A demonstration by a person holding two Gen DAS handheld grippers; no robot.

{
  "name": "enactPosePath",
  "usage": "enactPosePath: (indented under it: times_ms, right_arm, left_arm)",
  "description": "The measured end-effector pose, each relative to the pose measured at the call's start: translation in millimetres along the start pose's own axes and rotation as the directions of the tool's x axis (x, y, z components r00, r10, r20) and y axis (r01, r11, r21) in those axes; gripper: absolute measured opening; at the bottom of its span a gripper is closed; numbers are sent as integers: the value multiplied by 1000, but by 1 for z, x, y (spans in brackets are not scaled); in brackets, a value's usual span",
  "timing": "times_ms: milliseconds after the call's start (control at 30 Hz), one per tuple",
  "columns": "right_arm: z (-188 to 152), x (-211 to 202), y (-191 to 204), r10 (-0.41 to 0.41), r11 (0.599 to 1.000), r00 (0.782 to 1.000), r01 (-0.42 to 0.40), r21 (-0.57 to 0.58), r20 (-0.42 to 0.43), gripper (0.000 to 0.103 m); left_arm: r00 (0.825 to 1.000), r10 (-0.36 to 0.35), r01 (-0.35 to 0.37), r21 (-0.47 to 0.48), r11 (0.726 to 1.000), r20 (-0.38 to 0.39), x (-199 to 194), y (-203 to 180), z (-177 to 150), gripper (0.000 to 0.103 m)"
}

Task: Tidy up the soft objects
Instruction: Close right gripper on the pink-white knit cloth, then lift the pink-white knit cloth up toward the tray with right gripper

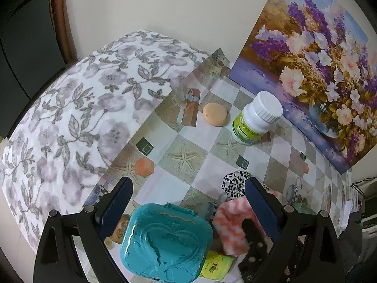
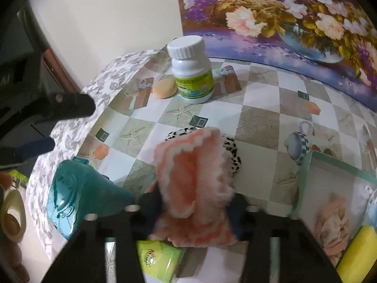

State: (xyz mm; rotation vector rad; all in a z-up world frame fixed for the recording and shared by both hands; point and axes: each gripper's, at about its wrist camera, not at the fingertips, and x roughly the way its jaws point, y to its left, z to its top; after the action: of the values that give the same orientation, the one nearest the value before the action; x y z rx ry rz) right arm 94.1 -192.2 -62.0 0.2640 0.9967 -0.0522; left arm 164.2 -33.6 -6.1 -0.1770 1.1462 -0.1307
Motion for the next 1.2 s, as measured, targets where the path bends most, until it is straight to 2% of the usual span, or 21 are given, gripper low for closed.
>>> enactPosePath:
  times_ms: [167,367,767,1033,1200]
  right_arm:
    - [2,-3,-3,25,1000,1000,-25,16,16,25]
    - [1,-3,-10,51,998,999,-52,48,16,19]
    - [15,-42,-34,89,989,989,-102,109,119,16]
    - [23,-78,-61,44,984,978,-77,158,202,16]
    - [27,-98,-82,-16,978,968,-37,204,249,16]
  left_arm:
    - [1000,-22,22,-6,1000,-22,2,-3,-2,96]
    - [999,-31,32,19,999,-20,2,-14,-3,96]
    - [998,-68,67,29,997,15,-10,-31,-3,96]
    - [995,-95,94,64,994,5,-4,-52,-8,96]
    - [996,-88,89,107,990,-8,5,-69,-13,95]
